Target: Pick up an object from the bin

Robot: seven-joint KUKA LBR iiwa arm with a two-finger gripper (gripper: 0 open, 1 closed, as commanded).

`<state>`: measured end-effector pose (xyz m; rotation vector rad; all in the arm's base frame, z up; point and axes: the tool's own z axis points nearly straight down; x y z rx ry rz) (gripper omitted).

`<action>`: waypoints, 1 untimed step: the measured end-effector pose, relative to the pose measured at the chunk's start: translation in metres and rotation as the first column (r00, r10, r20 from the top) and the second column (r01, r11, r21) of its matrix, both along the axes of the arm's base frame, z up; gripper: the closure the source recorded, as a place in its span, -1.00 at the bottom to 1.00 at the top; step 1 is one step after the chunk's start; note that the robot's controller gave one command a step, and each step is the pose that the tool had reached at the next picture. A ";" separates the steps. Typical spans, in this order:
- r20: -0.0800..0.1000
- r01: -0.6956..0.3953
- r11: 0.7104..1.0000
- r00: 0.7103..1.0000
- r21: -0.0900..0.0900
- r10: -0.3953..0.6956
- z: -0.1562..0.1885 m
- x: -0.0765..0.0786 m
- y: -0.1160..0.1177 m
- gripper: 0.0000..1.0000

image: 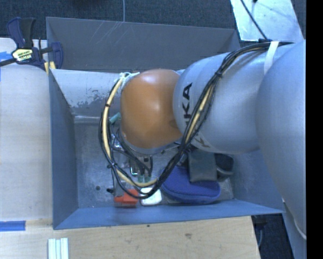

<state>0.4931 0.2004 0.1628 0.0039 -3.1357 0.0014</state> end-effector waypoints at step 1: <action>0.000 0.081 0.997 0.997 0.002 -0.081 -0.095 -0.005 -0.048 -1.00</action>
Offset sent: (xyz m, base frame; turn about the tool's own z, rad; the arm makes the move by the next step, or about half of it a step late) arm -0.0043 -0.0481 -0.0928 0.0774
